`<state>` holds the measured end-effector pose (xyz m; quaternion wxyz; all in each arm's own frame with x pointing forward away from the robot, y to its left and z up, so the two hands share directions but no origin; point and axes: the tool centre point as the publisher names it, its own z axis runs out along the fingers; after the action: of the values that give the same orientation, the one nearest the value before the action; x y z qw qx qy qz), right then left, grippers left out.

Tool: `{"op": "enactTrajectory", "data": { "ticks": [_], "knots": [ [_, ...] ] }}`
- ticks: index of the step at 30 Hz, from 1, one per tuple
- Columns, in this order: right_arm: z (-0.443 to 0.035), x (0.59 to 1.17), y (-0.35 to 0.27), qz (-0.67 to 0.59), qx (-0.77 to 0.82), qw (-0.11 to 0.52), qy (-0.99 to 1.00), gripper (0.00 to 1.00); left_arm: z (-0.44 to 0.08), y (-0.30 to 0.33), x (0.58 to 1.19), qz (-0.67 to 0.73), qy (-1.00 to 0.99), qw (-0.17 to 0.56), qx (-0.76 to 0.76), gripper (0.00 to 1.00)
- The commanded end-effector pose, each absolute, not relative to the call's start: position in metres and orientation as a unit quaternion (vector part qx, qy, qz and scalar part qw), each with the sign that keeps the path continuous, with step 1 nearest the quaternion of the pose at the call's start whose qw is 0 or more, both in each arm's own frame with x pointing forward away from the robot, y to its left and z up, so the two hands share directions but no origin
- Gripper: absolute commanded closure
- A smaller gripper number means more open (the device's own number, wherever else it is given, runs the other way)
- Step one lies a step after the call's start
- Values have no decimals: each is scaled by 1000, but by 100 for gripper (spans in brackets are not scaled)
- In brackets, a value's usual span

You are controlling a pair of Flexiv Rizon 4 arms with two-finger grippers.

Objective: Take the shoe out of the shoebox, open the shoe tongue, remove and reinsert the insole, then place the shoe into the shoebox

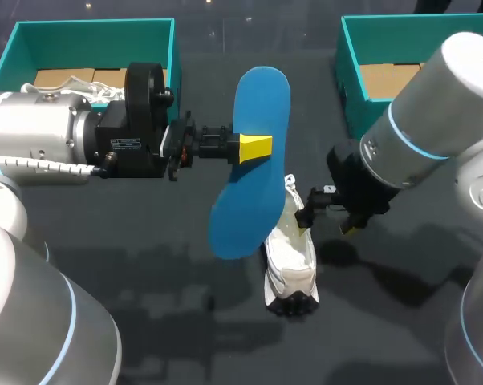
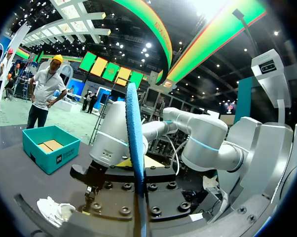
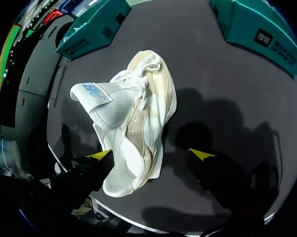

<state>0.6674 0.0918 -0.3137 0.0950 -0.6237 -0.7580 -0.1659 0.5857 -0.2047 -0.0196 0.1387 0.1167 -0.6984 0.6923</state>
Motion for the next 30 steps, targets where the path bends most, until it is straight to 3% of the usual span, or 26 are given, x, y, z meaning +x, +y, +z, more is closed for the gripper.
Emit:
{"op": "enactTrajectory", "data": {
  "ticks": [1,13,23,30],
  "knots": [
    [-310,661,83,-180,-621,104,-756,0,-21,-205,584,693,-697,138,117,100],
    [-234,668,72,-281,-615,151,-721,0,-21,-205,584,693,-697,138,117,100],
    [-234,668,72,-281,-615,151,-721,0,-21,-205,584,693,-697,138,117,100],
    [-201,672,76,-339,-600,238,-684,0,-24,-211,583,701,-705,87,57,100]
  ]
}}
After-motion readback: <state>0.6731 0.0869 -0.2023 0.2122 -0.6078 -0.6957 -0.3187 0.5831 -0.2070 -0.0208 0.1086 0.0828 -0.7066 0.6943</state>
